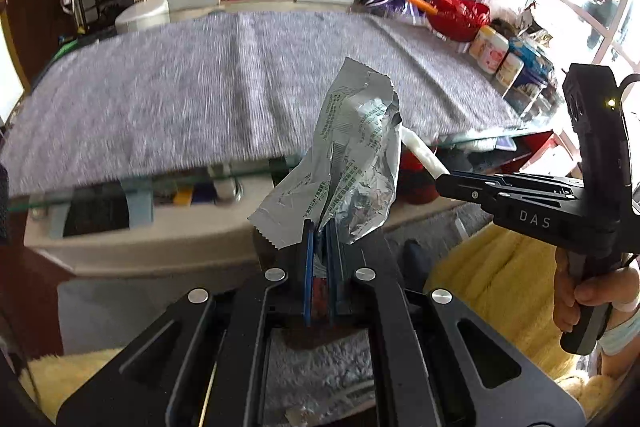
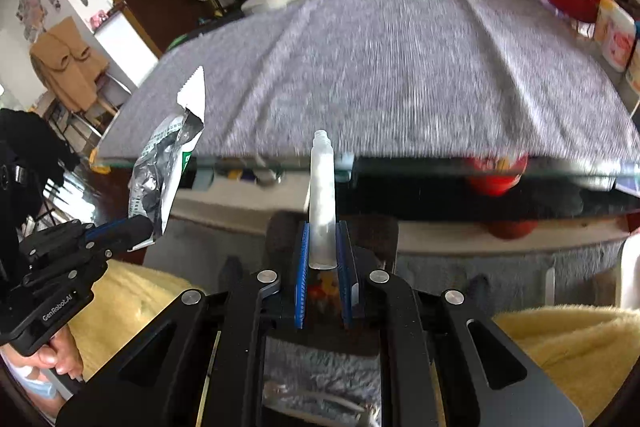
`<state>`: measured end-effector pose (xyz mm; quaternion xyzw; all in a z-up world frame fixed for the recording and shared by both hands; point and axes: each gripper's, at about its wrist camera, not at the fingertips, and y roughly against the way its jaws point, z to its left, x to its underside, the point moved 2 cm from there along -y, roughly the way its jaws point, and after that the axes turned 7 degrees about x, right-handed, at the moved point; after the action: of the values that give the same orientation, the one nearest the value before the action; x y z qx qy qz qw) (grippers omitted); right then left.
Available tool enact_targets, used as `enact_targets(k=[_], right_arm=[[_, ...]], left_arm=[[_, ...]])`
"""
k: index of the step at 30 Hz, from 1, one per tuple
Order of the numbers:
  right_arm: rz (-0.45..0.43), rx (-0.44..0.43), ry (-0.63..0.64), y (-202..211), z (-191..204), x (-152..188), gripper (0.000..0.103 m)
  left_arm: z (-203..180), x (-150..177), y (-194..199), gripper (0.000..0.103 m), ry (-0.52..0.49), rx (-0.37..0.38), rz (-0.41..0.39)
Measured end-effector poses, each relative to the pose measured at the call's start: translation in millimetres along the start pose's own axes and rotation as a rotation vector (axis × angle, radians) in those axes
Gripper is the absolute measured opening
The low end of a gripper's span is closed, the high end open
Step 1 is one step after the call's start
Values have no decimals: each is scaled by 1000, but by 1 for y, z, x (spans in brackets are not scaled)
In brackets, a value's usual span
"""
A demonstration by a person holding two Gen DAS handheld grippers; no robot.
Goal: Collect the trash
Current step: 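Carry both items over the bin and open both tools to drop them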
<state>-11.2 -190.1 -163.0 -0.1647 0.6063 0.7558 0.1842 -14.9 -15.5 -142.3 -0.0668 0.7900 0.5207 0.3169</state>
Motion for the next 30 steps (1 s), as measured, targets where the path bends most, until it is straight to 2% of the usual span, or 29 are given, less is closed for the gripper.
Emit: enact_targets(k=[5, 16, 30], right_arm=[[59, 0, -6, -21, 3, 21, 14], [190, 22, -27, -80, -5, 41, 15], [300, 54, 29, -117, 3, 54, 15]], left_arm=[[4, 22, -18, 4, 19, 11, 49], [27, 56, -74, 4, 96, -1, 180], [39, 53, -106, 4, 138, 23, 257]])
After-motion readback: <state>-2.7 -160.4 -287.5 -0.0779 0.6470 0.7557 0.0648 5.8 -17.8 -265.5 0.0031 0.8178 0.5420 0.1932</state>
